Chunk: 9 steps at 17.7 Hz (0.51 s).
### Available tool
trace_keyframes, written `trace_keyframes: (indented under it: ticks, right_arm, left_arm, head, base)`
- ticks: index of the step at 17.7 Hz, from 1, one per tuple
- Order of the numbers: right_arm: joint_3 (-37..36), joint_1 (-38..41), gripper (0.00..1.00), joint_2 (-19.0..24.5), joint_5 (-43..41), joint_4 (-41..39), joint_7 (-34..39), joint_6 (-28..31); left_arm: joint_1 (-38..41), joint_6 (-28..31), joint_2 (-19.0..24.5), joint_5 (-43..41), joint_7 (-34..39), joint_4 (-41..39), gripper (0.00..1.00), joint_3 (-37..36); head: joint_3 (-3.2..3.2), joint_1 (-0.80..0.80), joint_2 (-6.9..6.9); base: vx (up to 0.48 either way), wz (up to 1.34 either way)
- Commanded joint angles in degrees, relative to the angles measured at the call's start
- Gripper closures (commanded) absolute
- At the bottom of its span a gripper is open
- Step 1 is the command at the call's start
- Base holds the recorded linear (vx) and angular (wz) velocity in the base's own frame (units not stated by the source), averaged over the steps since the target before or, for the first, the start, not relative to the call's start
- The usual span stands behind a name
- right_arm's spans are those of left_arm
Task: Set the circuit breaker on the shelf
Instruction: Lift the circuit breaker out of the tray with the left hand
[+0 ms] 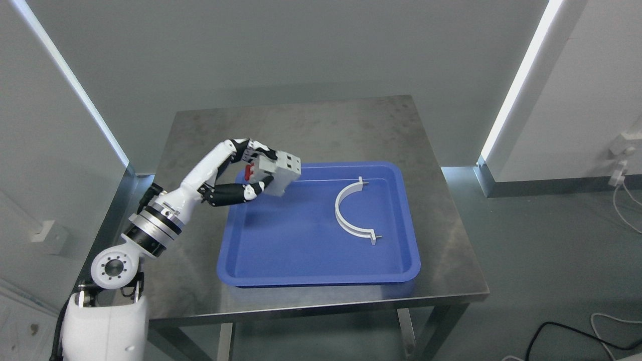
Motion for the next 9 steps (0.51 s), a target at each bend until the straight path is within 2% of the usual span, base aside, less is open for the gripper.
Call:
trace_keyframes:
  ticks: [1,2,5,9]
  right_arm:
    - [1.14,0.00,0.00,-1.00,0.00,0.00,-0.04,3.77]
    - [1.14,0.00,0.00,-1.00,0.00,0.00,-0.04,3.77]
    - [1.14,0.00,0.00,-1.00,0.00,0.00,-0.04,3.77]
    - [1.14,0.00,0.00,-1.00,0.00,0.00,-0.04,3.77]
  left_arm:
    - [1.17,-6.42,-3.95,6.02,14.75,0.62,0.88,12.20]
    - [2.31,-9.06,-3.95,6.03,17.83,0.54,0.88,12.02]
    - [5.56,-11.02,-3.95,6.03,26.89,-0.25,0.88,12.02]
    - [9.78,-14.62,-3.95,6.12,28.23,-1.49,0.90,11.58]
  head:
    - [0.00,0.00,0.00]
    - [0.00,0.00,0.00]
    - [0.00,0.00,0.00]
    - [0.00,0.00,0.00]
  base:
    - [0.003,-0.01]
    - [-0.011,0.00]
    - [-0.024,0.00]
    - [-0.080,-0.04]
